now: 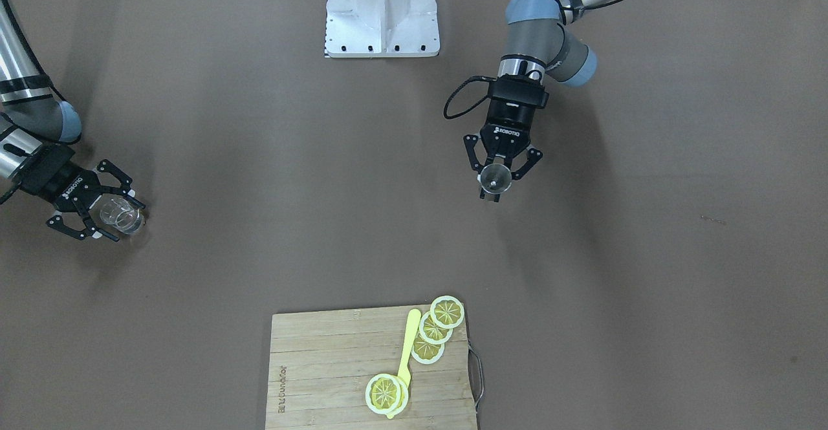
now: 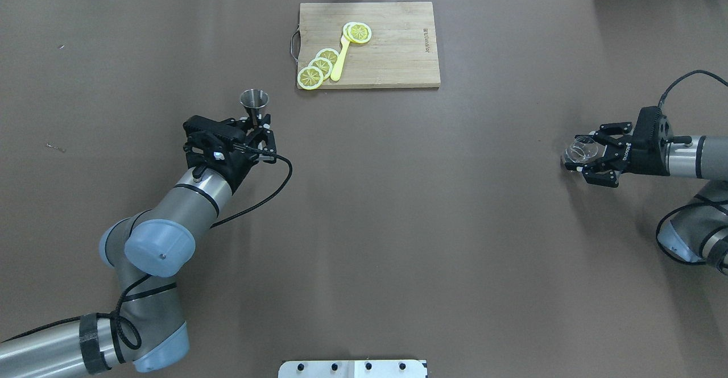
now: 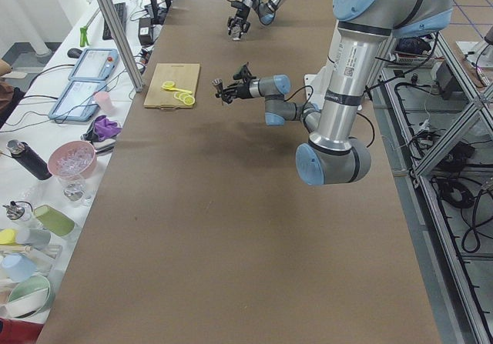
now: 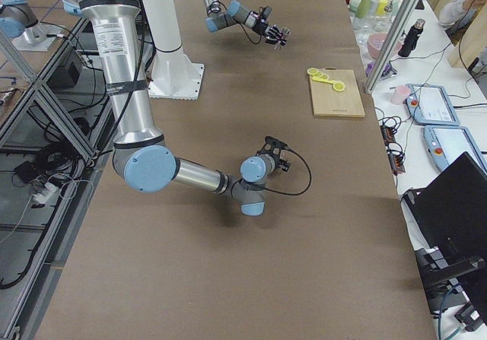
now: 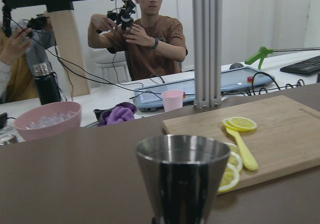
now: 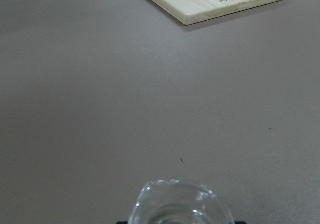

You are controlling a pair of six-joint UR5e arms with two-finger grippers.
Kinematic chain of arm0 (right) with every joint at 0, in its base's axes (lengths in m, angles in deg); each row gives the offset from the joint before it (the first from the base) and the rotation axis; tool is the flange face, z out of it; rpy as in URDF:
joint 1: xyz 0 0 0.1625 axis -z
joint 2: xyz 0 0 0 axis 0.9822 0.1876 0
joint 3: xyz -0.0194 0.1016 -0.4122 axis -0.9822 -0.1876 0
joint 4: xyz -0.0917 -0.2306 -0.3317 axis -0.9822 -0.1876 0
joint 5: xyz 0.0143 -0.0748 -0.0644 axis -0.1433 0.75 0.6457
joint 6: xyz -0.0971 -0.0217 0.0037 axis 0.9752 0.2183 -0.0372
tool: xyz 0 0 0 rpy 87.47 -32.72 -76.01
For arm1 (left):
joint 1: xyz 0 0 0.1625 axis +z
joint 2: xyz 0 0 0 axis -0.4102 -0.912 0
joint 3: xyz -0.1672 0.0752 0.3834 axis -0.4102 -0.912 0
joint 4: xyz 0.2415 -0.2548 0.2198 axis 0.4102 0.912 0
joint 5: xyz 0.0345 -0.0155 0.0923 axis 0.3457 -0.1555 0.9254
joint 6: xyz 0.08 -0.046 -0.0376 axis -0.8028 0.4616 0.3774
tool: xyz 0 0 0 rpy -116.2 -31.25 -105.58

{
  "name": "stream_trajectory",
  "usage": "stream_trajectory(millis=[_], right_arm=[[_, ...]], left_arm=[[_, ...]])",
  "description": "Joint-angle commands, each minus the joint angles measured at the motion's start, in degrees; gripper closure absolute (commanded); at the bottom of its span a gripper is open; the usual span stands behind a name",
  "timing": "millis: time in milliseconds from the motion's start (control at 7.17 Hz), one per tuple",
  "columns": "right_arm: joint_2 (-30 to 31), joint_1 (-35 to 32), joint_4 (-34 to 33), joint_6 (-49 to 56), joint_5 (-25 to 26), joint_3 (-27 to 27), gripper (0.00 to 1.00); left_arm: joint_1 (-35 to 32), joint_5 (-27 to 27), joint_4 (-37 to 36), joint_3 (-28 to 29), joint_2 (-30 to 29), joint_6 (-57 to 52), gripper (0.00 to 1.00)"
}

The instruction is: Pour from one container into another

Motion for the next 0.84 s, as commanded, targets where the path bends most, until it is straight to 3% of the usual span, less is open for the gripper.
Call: stream_trajectory(millis=[0,279,697], right_arm=[[0.0,-0.02,0.09,0.09,0.0,0.0,0.42],[0.0,-0.02,0.09,0.0,0.0,0.09,0.53],[0.0,-0.02,0.09,-0.09,0.0,0.35,0.62]], left_arm=[[-2.22,-8.49,6.11,4.06,-5.94,-15.14,1.0],[-2.32,-14.04,12.08,6.27,-6.5,-18.76,1.0],[-3.38,-28.17,12.82,6.2,-6.41,-19.11,1.0]])
